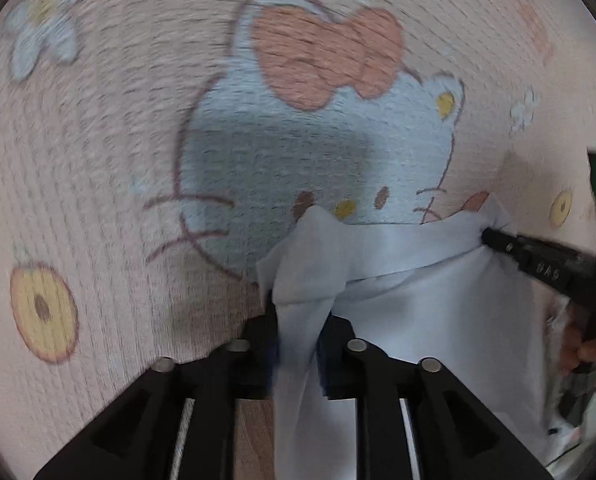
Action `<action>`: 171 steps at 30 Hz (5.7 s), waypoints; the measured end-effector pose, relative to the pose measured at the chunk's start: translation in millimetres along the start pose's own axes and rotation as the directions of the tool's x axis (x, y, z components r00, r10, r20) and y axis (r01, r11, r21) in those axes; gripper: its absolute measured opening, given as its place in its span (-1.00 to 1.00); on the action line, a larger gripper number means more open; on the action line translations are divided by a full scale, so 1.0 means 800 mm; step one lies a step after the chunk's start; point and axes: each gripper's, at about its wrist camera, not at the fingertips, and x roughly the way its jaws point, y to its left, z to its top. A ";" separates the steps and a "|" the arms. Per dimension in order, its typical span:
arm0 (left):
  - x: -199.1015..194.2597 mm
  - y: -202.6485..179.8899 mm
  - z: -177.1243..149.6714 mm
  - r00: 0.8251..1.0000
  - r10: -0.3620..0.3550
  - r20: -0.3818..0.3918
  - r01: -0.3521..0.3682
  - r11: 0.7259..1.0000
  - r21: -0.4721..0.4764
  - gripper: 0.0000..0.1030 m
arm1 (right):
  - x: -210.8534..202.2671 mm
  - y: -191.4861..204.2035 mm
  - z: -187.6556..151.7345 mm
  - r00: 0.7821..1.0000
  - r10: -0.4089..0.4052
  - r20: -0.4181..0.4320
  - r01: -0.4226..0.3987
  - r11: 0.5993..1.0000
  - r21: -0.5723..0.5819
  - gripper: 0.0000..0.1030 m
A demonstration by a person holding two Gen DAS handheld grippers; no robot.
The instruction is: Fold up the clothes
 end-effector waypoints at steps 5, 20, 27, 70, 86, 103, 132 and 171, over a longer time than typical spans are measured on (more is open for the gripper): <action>-0.027 0.035 -0.009 0.993 -0.114 -0.023 0.109 0.981 -0.163 0.53 | -0.020 -0.003 -0.015 1.000 0.019 -0.006 -0.019 1.000 -0.016 0.31; -0.110 0.027 -0.080 1.000 -0.015 -0.008 0.014 0.994 -0.107 0.53 | -0.136 -0.018 -0.079 0.997 -0.074 -0.005 0.073 0.993 -0.088 0.31; -0.150 -0.025 -0.107 0.999 0.035 0.032 -0.039 0.992 0.123 0.53 | -0.178 -0.011 -0.120 0.998 -0.068 -0.007 0.067 0.998 -0.021 0.31; -0.212 -0.061 -0.353 0.993 -0.093 0.065 0.087 0.992 0.093 0.53 | -0.254 -0.012 -0.436 0.981 0.143 0.130 -0.169 0.960 0.224 0.38; -0.185 -0.104 -0.406 0.999 -0.041 -0.026 0.047 0.965 0.256 0.53 | -0.225 -0.004 -0.440 0.977 0.182 0.115 -0.190 0.980 0.064 0.38; -0.169 -0.134 -0.456 0.986 0.150 0.078 -0.168 0.853 0.494 0.53 | -0.192 0.006 -0.439 0.969 0.236 0.075 -0.238 0.971 0.019 0.38; -0.152 -0.182 -0.461 0.915 0.245 0.320 -0.391 0.728 0.562 0.75 | -0.179 0.013 -0.417 0.979 0.142 0.148 -0.154 0.985 0.078 -0.16; -0.212 -0.056 -0.440 0.904 0.293 0.312 -0.418 0.761 0.496 -0.75 | -0.229 -0.026 -0.497 0.928 0.365 0.078 -0.357 0.808 0.470 -0.83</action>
